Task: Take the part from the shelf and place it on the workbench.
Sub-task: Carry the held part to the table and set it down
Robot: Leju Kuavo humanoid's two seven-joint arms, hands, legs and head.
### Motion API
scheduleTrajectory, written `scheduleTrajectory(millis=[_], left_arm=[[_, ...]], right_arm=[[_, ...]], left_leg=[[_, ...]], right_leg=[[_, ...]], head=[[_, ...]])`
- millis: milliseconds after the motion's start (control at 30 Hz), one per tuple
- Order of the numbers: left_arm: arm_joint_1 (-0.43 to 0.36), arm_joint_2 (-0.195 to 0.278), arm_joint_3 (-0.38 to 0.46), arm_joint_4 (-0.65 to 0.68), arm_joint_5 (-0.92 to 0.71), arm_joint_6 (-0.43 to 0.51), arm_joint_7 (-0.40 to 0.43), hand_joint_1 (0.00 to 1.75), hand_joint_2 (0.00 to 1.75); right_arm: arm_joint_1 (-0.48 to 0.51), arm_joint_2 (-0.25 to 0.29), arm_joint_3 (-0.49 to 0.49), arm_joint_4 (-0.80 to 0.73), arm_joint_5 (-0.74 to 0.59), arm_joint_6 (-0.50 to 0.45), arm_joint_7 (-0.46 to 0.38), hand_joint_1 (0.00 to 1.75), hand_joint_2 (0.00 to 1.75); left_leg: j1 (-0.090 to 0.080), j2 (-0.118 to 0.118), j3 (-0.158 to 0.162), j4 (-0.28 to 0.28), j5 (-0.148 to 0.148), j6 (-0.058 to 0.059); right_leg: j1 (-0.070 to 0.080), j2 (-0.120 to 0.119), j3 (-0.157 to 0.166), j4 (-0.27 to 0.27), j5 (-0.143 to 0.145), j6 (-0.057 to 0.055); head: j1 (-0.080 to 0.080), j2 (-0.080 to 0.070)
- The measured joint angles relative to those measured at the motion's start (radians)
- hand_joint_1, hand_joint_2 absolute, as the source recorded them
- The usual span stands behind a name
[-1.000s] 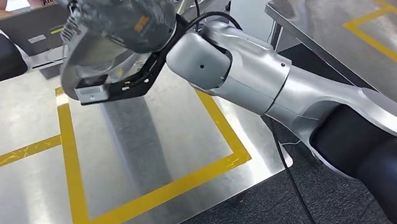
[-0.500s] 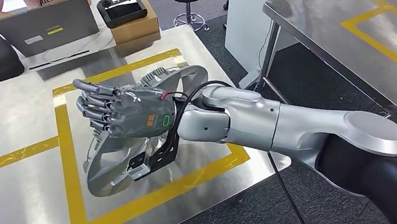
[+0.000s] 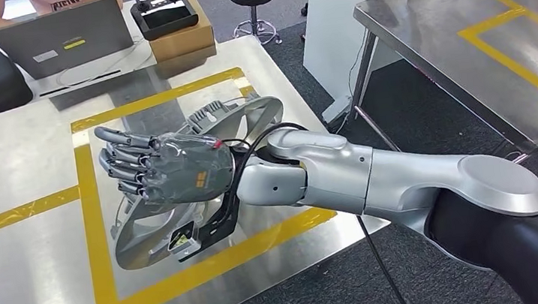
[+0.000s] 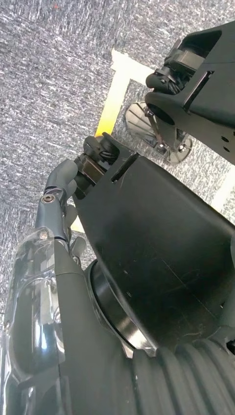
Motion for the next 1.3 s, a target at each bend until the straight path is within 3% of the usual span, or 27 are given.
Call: scheduleTrajectory(millis=[367,500,600,800,1000,1300], left_arm=[[0.004,0.0,0.0,0.0,0.007,0.001,0.001,0.0,1.75],[0.013,0.001,0.0,0.0,0.041,0.028,-0.004,0.0,1.75],[0.031,0.005,0.002,0.0,0.079,0.063,-0.015,0.0,1.75],[0.054,0.016,0.01,0.0,0.17,0.105,-0.043,0.0,1.75],[0.061,0.023,0.009,0.0,0.194,0.112,-0.045,0.0,1.75],[0.063,0.024,0.009,0.0,0.186,0.107,-0.043,0.0,1.75]], right_arm=[[0.066,0.002,0.002,-0.012,0.001,0.0,0.108,1.75,1.75],[0.132,-0.013,-0.008,-0.034,0.003,0.0,0.238,1.75,1.75],[0.211,-0.059,-0.049,-0.084,0.008,0.0,0.327,1.75,1.75],[0.358,-0.145,-0.161,-0.182,-0.013,0.0,0.321,1.75,1.75],[0.458,-0.217,-0.176,-0.239,0.001,0.0,0.333,1.75,1.75],[0.486,-0.244,-0.175,-0.272,0.001,0.0,0.333,1.75,1.75]], left_leg=[[0.0,0.0,0.002,0.0,0.0,0.0],[0.0,-0.003,0.007,0.0,-0.001,0.0],[0.0,-0.01,0.015,0.0,-0.004,-0.002],[-0.002,-0.016,0.034,-0.001,-0.014,-0.003],[-0.002,-0.019,0.036,0.0,-0.014,-0.001],[-0.002,-0.007,0.027,0.0,-0.015,0.0]], right_leg=[[0.0,0.001,0.002,0.0,0.0,0.0],[0.0,0.0,0.004,-0.001,-0.001,0.0],[0.0,-0.001,0.013,-0.002,-0.005,0.001],[0.0,-0.001,0.031,-0.004,-0.013,0.006],[0.0,-0.007,0.037,-0.003,-0.015,0.008],[0.0,-0.006,0.03,-0.001,-0.015,0.005]], head=[[0.0,0.0],[-0.001,0.0],[0.0,0.0],[0.0,0.0],[-0.002,0.0],[-0.003,0.0]])
